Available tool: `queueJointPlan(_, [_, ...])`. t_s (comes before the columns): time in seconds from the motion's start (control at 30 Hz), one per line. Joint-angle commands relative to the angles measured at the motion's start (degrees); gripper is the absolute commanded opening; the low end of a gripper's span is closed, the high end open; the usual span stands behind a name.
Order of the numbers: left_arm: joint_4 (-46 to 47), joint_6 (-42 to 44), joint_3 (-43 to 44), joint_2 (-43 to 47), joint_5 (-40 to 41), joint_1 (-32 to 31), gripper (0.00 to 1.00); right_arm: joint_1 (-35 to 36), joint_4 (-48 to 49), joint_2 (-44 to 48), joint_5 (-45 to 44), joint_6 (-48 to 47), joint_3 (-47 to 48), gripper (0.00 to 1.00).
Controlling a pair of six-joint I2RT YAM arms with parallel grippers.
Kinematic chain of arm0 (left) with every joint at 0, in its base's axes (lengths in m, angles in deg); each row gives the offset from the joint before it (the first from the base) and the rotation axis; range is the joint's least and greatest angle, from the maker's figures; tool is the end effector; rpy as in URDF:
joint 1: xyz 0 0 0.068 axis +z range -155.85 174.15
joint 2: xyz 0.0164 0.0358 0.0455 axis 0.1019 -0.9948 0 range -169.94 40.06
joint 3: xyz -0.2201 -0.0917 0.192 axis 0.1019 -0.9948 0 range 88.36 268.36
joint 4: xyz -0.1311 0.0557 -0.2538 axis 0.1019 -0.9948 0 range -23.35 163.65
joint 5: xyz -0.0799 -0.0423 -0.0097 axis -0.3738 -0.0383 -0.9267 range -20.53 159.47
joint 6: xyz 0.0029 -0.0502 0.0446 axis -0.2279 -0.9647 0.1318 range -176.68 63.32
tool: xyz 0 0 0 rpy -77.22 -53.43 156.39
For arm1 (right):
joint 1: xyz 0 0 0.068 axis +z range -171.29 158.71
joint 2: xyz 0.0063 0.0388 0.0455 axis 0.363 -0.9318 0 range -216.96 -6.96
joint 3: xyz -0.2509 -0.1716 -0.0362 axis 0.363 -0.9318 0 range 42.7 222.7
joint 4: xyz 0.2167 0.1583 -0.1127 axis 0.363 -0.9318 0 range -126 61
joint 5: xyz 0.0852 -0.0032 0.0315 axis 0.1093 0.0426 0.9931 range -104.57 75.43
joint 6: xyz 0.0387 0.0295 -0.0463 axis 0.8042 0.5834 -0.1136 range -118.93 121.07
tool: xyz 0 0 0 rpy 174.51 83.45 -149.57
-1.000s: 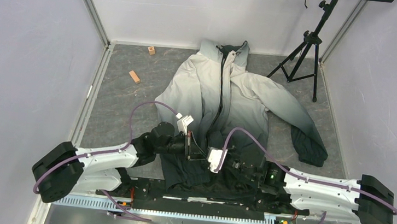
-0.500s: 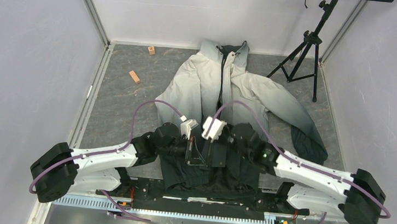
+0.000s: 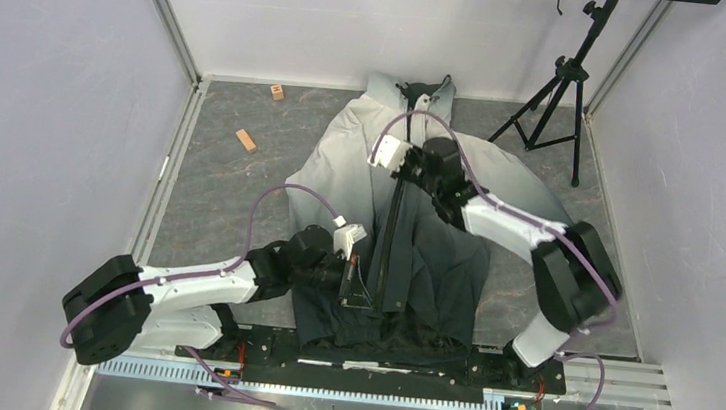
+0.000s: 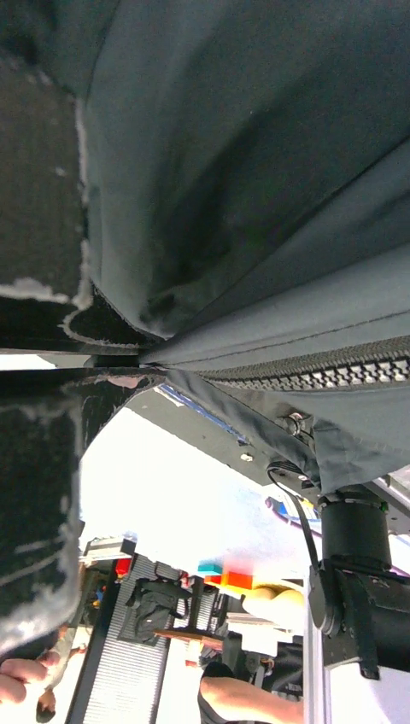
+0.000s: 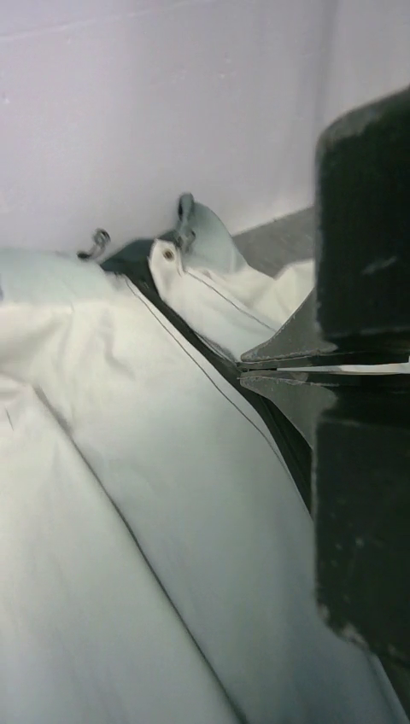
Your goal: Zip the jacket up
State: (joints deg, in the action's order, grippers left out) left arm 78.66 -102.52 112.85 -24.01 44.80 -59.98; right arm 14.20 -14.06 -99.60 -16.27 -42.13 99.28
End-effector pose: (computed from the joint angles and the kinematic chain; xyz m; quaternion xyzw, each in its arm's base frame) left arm 0.1235 -0.2091 0.1823 0.1616 0.8554 -0.4696 0.1473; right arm 0.3359 0.2374 0.2513 -0.5163 0.6430 -0.0502 0.5634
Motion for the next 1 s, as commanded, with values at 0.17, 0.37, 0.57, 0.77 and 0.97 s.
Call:
queueJointPlan(0.17, [0.7, 0.0, -0.6, -3.8, -8.2, -1.9, 0.02, -11.2, 14.7, -24.0, 8.9, -8.0, 30.2, 0.0])
queueJointPlan(0.37, [-4.6, 1.2, 1.6, -3.9, -9.0, -1.9, 0.02, -13.8, 17.0, -40.4, 11.2, -7.4, 49.8, 0.0])
queueJointPlan(0.57, [-8.5, 1.0, 1.4, -4.3, -9.5, -1.9, 0.02, -16.3, 17.3, -61.2, 12.7, -5.0, 80.4, 0.0])
queueJointPlan(0.77, [-9.1, 0.9, 2.6, -5.8, -8.9, -1.9, 0.02, -18.7, 25.2, -65.5, 14.4, -1.7, 78.9, 0.0])
queueJointPlan(0.97, [-7.5, -0.5, 2.6, -8.0, -7.3, -1.9, 0.02, -19.2, 28.1, -67.1, 15.0, -1.5, 79.3, 0.0])
